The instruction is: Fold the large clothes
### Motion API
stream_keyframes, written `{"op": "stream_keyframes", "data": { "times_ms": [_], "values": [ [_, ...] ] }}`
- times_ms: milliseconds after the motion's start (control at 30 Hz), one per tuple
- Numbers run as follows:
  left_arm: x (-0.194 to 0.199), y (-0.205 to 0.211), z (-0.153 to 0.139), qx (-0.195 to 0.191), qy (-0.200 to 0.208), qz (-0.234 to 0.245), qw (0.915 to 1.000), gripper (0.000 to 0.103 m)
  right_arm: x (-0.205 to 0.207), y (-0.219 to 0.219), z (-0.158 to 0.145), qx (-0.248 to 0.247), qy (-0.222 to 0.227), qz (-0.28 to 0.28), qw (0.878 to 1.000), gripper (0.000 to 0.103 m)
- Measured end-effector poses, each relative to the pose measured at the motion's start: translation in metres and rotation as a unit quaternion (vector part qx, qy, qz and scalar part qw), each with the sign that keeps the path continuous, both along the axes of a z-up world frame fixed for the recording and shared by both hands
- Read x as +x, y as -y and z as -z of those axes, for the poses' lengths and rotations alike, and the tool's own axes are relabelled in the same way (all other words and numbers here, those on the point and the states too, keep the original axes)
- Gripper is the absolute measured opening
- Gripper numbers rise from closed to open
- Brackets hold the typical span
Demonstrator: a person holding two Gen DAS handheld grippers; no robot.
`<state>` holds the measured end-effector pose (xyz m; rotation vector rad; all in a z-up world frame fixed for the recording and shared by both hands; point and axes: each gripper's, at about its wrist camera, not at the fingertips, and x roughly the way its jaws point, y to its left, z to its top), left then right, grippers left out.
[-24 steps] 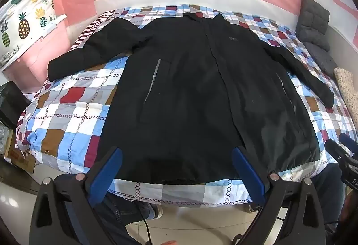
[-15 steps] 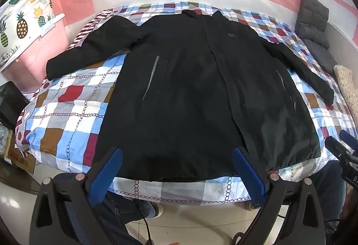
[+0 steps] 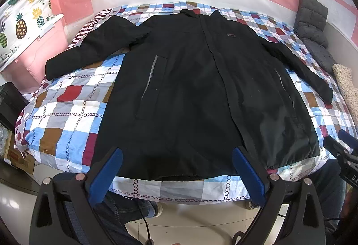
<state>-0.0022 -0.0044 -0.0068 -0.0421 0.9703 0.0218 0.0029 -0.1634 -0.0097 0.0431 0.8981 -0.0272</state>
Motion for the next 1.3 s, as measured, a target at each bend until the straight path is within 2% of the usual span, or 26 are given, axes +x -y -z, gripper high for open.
{"op": "stream_keyframes", "data": {
  "times_ms": [1300],
  "values": [
    [0.0009, -0.0013, 0.002, -0.015, -0.013, 0.001, 0.9998, 0.099, 0.0018, -0.005, 0.0039, -0.008, -0.01, -0.003, 1.0, 0.088]
  ]
}}
